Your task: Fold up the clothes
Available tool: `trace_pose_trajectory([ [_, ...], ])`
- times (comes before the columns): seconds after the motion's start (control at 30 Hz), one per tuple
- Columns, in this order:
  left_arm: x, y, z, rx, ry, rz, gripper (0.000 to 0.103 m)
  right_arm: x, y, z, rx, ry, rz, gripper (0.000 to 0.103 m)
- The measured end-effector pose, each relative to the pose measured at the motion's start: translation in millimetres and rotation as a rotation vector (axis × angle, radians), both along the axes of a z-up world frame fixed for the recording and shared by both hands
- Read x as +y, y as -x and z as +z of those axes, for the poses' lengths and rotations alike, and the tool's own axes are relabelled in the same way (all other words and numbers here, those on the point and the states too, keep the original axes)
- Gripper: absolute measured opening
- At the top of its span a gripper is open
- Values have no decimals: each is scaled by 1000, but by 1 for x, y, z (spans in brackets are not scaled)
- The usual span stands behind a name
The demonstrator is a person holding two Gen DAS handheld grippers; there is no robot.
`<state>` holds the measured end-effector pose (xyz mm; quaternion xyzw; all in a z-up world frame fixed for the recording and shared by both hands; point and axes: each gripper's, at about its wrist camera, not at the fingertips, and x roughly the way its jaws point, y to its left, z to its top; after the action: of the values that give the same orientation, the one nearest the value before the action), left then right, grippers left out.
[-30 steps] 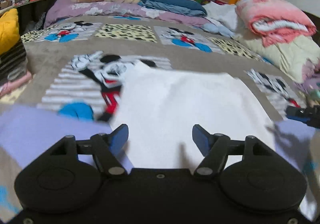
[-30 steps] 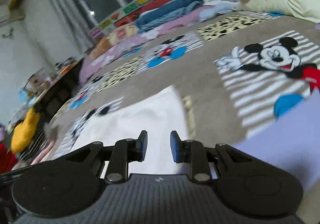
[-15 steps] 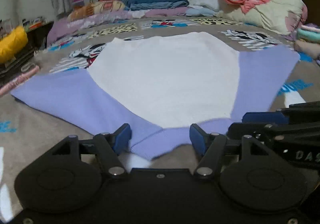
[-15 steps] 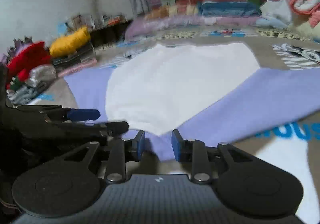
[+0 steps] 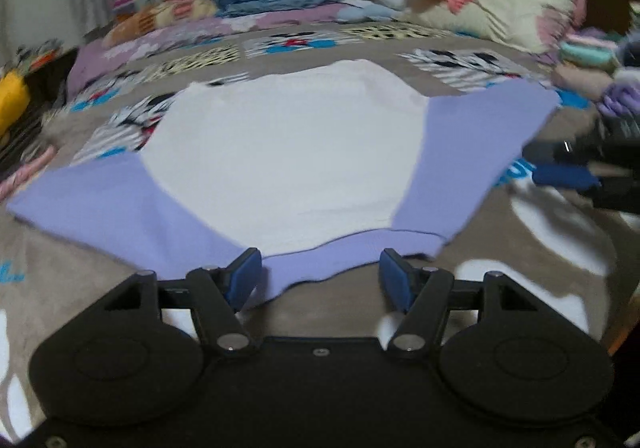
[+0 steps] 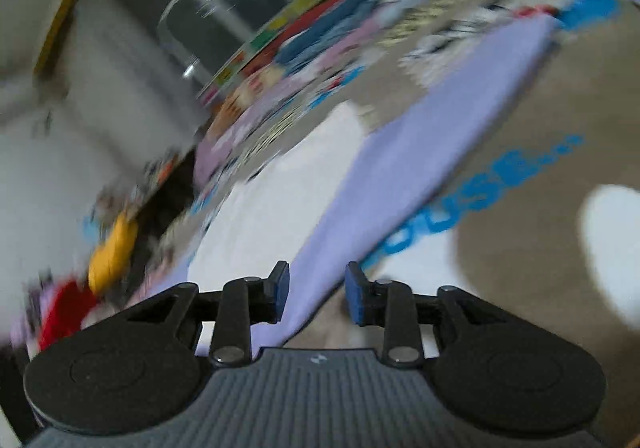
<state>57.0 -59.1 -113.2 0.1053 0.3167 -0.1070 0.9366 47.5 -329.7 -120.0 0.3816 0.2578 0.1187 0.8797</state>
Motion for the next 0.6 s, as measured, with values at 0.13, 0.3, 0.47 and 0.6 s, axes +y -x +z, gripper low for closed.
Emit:
trace_pose_trajectory([
  [0.13,-34,-1,-6,-16,-99,-101,65,-44,-6,-17,57,-153,-117,41],
  [0.3,-80,-6,-14,-59,-202,-214,65,-80,-10,-27,52,-249,-200,42],
  [0.47,-127,-18,-22,-120,-304,-291,64,-112,-12,-40,41,-344,-289,43],
  [0.6,-160,-33,-23,-152,-362,-339,65,-130,-18,-47,33,-411,-301,43],
])
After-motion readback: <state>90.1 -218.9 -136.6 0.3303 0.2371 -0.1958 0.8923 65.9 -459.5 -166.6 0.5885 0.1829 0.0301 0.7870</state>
